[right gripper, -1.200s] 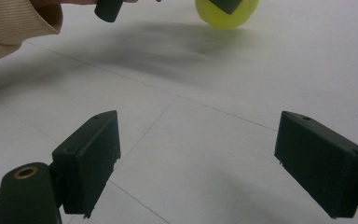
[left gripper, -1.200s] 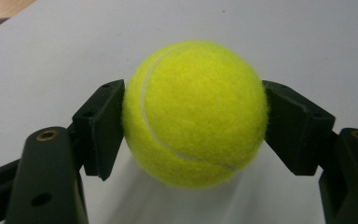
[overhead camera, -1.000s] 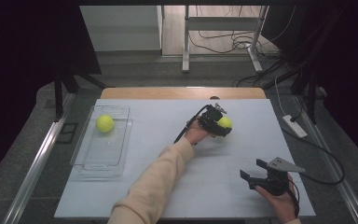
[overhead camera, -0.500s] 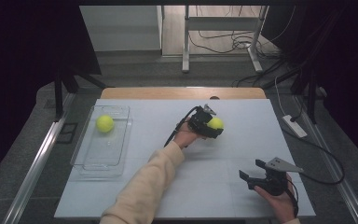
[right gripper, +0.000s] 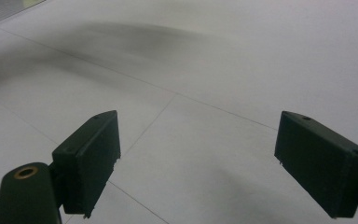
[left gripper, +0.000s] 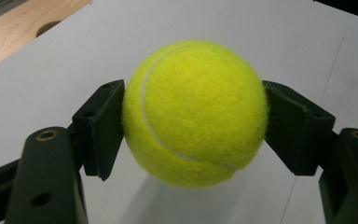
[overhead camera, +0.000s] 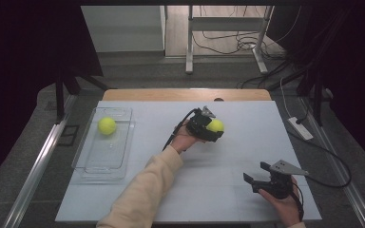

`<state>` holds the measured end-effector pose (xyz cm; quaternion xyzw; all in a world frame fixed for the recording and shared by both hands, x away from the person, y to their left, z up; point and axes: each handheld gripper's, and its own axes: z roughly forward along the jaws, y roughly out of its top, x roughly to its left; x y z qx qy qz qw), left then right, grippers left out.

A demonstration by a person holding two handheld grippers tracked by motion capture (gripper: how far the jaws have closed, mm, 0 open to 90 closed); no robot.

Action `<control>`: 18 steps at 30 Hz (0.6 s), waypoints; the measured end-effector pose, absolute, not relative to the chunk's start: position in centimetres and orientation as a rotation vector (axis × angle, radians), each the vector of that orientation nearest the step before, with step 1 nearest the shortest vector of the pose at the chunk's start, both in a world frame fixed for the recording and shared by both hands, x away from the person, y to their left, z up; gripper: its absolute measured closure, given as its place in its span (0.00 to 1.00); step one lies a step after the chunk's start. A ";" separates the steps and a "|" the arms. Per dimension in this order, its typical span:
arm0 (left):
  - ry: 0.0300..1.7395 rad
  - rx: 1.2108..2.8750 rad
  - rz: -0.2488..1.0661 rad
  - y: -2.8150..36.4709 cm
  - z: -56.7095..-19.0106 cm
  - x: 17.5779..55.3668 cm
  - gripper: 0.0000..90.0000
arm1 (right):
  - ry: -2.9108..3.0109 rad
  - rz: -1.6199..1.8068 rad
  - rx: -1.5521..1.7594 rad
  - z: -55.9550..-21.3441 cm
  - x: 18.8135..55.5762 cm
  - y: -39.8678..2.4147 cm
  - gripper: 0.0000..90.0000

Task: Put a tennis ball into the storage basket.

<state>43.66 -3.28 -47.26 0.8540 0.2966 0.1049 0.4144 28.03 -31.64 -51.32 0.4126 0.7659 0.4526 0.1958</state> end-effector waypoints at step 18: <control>0.743 2.132 0.269 -2.3 -47.1 42.6 0.30 | 2.148 1.265 1.149 -51.3 28.1 -31.7 0.16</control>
